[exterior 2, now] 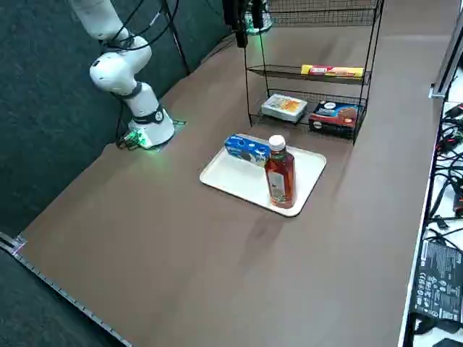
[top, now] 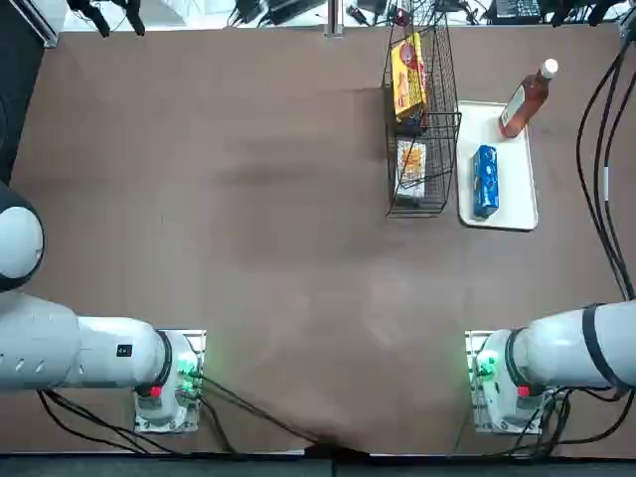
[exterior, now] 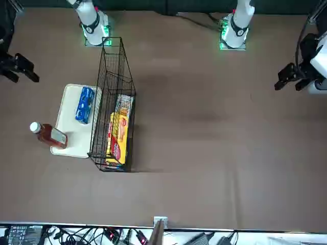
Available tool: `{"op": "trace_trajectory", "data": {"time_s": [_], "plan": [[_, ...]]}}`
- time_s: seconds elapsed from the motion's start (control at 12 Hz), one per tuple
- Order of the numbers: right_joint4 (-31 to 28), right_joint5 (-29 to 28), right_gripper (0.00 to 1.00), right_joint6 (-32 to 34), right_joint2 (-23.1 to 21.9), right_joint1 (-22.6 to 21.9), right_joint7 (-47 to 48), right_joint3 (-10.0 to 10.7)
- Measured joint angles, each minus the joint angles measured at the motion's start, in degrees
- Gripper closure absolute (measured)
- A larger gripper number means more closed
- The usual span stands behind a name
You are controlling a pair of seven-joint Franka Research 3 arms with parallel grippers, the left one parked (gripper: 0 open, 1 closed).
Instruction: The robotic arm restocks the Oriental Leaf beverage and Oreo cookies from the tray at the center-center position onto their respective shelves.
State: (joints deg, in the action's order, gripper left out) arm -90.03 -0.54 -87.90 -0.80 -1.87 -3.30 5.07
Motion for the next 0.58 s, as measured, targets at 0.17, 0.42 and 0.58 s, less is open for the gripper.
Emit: {"op": "trace_trajectory", "data": {"time_s": [0.17, 0.42, 0.58], "plan": [[-0.04, 0.73, 0.00, 0.63, 0.00, -0.08, 0.28, -0.66], [-0.03, 0.87, 0.00, 0.91, -0.02, -0.21, 0.39, -0.88], [-0.03, 1.01, 0.00, 0.81, 0.12, -0.18, 0.47, -0.84]]}}
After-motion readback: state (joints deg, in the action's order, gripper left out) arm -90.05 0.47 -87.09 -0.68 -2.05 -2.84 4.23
